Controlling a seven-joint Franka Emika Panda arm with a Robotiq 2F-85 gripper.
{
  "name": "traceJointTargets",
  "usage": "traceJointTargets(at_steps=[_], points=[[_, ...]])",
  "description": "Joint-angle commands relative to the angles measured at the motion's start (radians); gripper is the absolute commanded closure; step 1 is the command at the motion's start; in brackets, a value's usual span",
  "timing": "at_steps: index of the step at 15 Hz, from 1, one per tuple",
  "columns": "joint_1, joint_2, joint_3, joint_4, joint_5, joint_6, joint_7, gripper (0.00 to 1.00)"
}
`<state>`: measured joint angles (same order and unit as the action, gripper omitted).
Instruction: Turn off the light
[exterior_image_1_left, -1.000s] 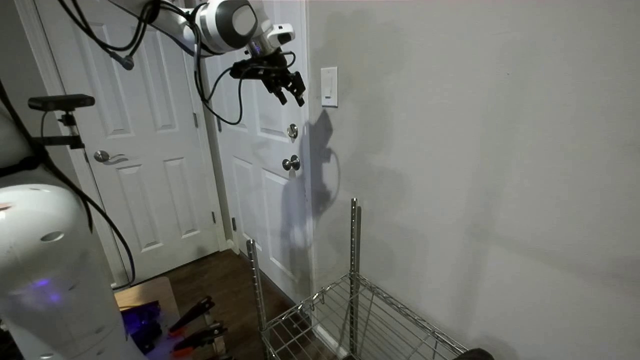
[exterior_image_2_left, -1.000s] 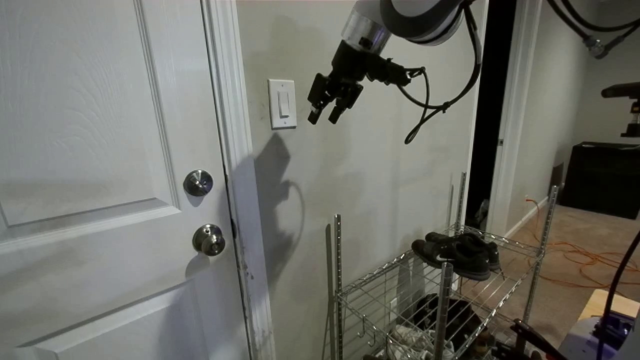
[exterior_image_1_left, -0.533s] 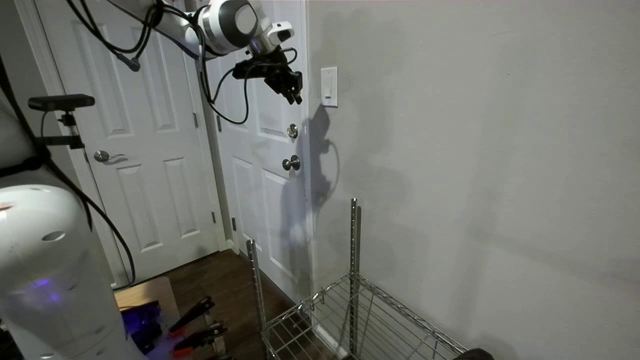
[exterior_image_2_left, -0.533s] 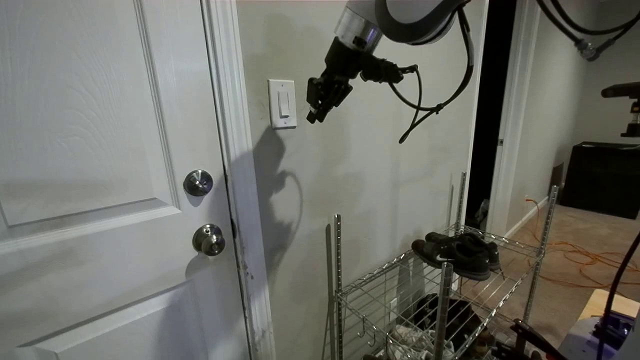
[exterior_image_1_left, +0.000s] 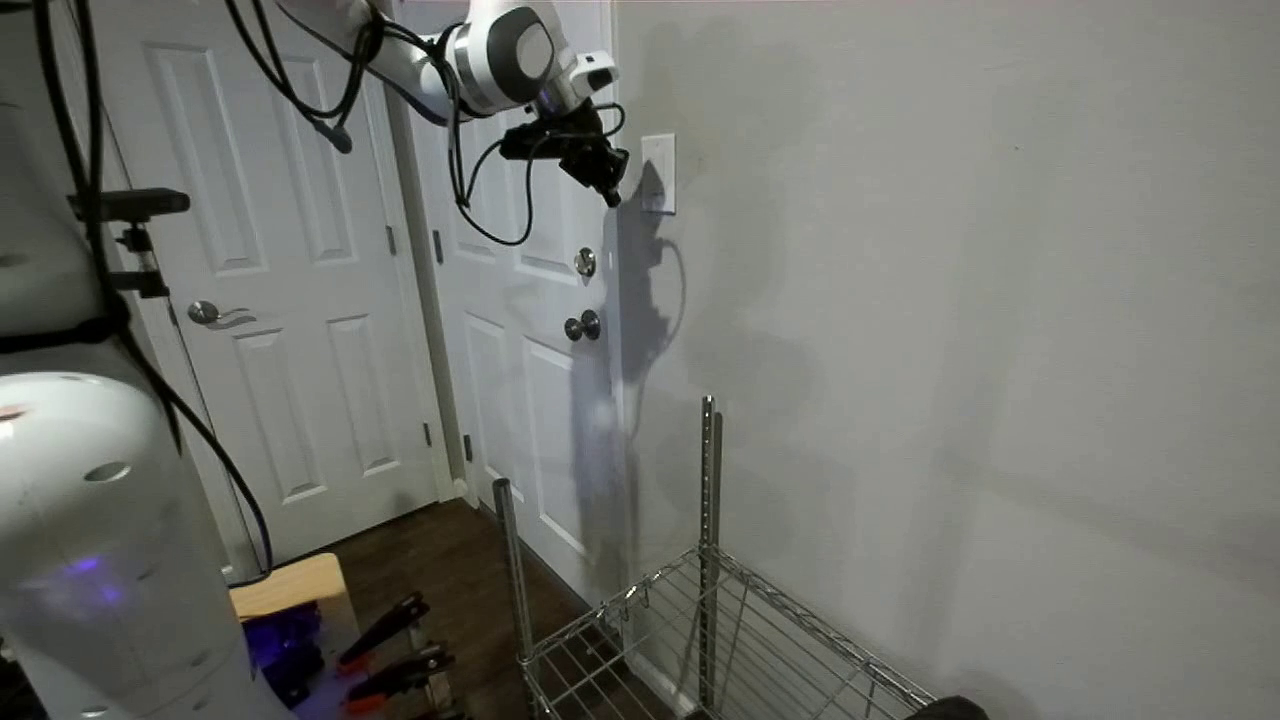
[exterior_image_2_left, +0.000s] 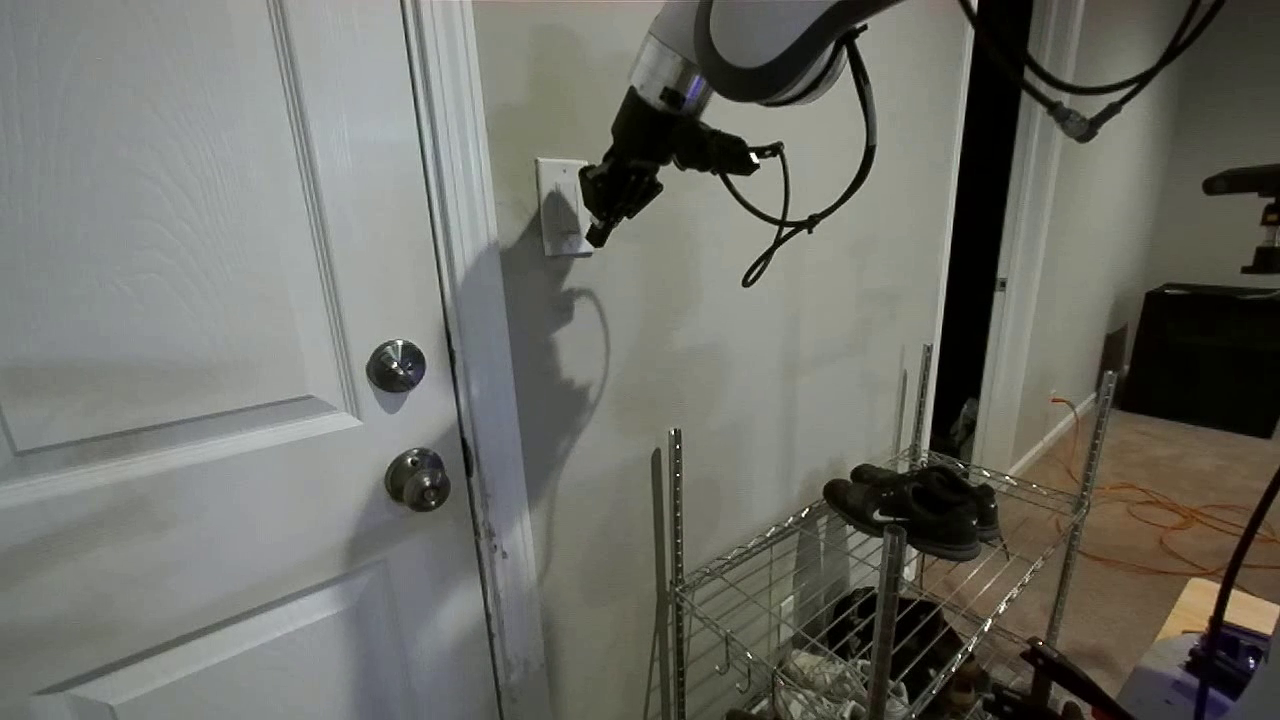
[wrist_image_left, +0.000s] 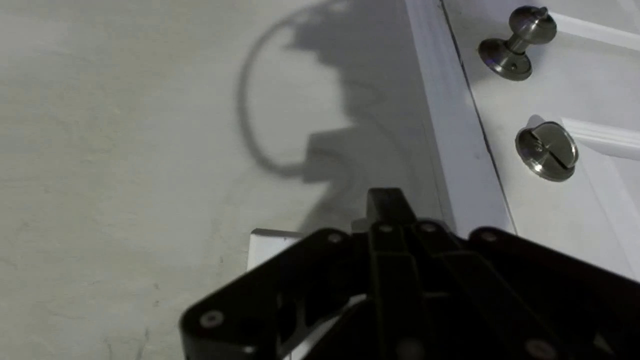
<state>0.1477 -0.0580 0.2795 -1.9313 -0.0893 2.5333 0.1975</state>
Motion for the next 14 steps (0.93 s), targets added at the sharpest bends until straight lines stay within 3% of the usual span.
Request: traceJointTargets(at_steps=[1, 10, 14], points=[[0.016, 0.085, -0.026, 0.097, -0.043, 0.017, 0.024, 1.00], [0.057, 0.166, -0.082, 0.200, -0.151, 0.067, 0.084, 1.00], [0.080, 0.171, -0.108, 0.201, -0.267, 0.077, 0.178, 1.00]])
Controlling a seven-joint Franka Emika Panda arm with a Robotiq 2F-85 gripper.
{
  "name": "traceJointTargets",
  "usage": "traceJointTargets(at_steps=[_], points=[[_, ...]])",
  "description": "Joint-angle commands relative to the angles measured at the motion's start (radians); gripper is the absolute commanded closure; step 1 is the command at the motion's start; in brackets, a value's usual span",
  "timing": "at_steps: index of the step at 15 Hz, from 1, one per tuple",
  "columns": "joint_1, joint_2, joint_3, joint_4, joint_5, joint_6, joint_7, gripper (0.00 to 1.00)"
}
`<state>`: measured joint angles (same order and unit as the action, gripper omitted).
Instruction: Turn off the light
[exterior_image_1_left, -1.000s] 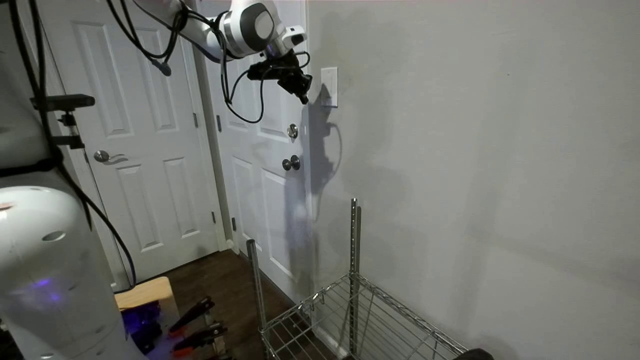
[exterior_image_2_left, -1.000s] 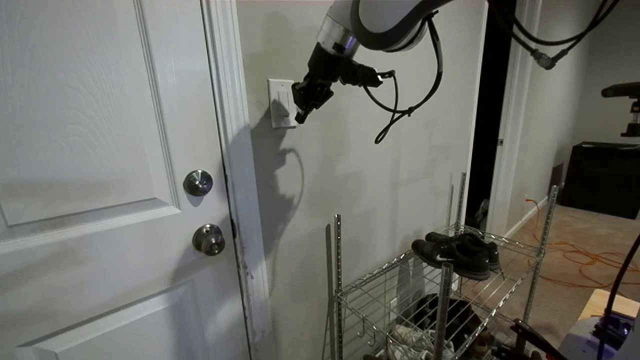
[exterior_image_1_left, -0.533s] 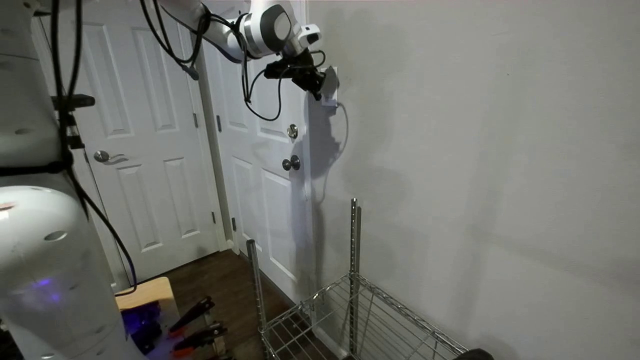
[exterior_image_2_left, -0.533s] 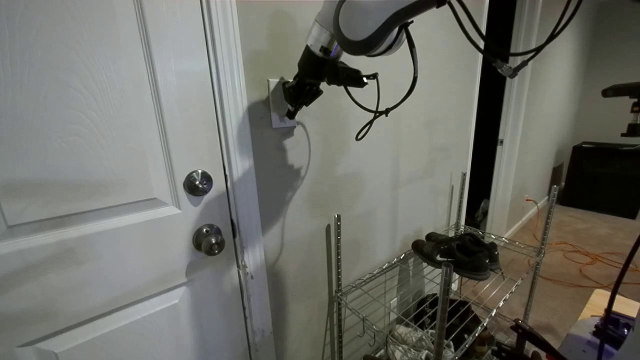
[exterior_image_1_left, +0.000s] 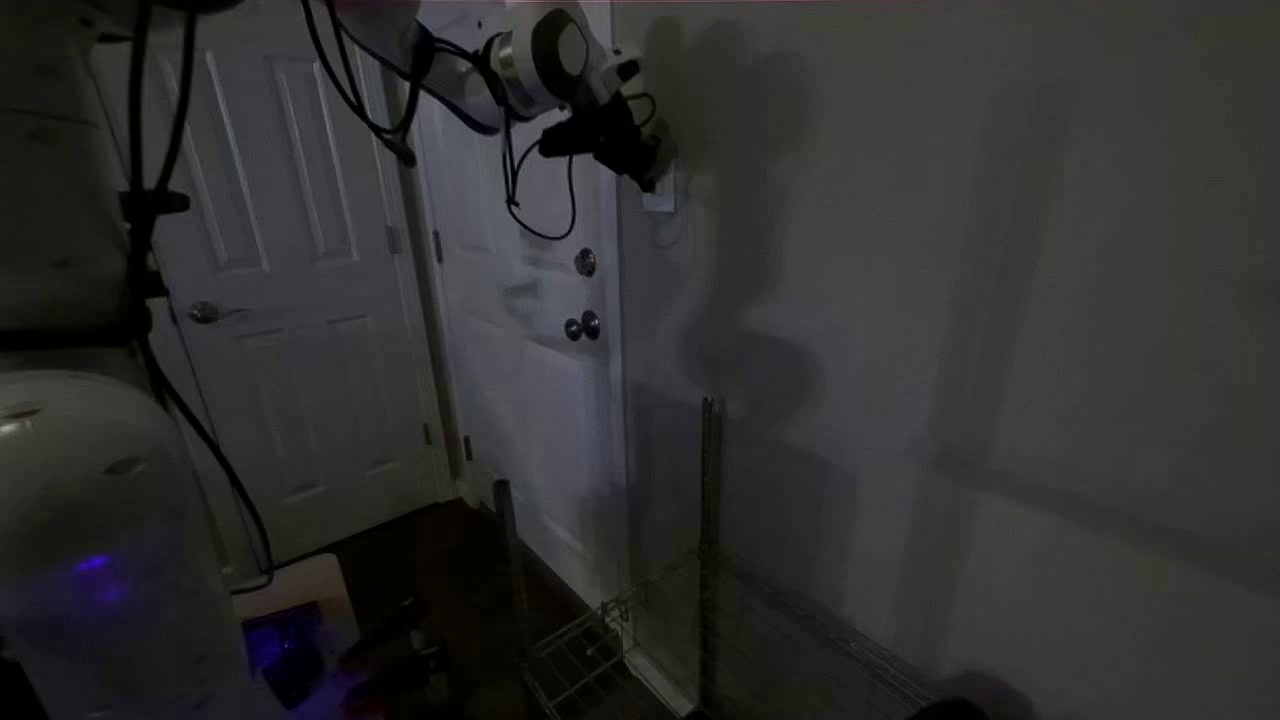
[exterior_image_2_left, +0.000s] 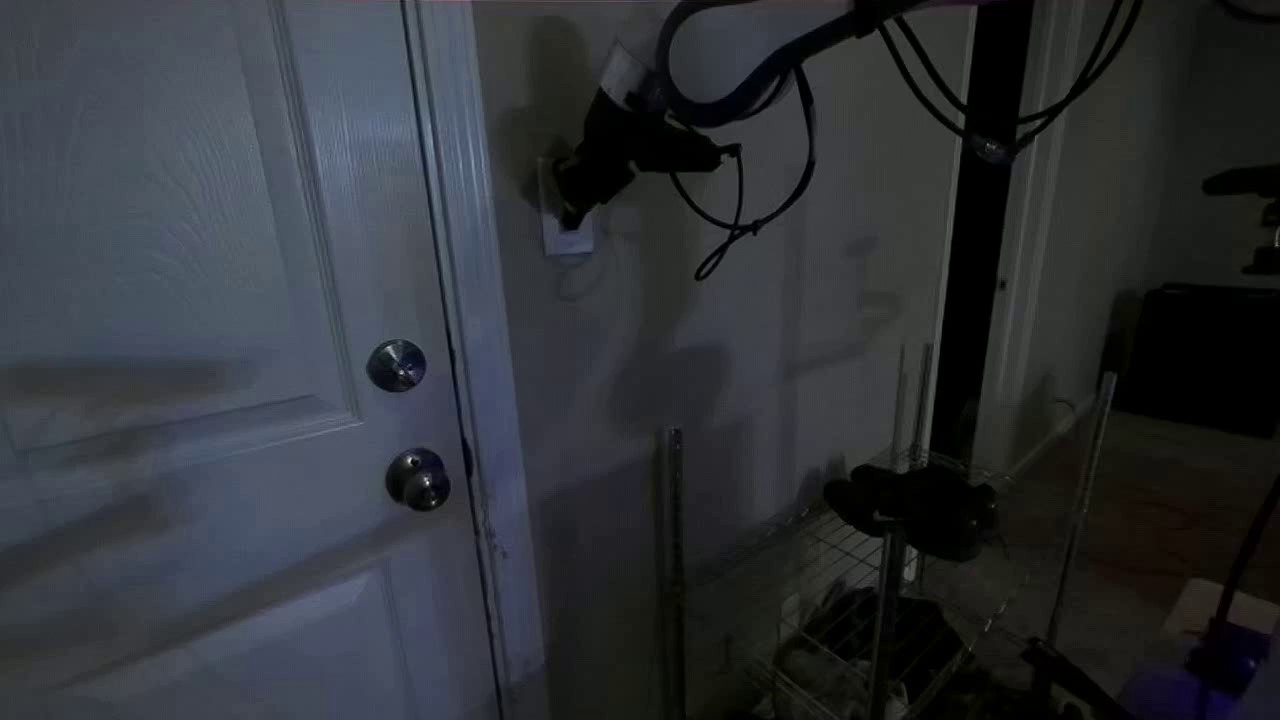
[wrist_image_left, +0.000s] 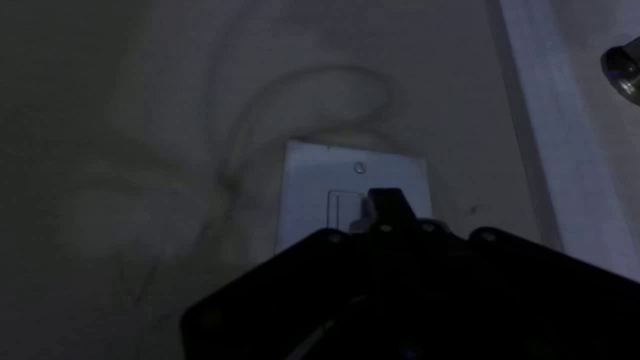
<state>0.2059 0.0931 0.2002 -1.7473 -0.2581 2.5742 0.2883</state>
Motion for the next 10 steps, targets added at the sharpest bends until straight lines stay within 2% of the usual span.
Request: traceJointTargets(at_steps=[1, 4, 8, 10], points=[[0.028, 0.019, -0.038, 0.016, -0.146, 0.044, 0.130, 1.00], [0.045, 0.014, -0.046, 0.014, -0.229, 0.020, 0.221, 1.00], [0.044, -0.013, -0.029, -0.011, -0.128, -0.014, 0.195, 1.00], [0.040, -0.027, -0.029, -0.029, -0.100, 0.004, 0.185, 1.00]])
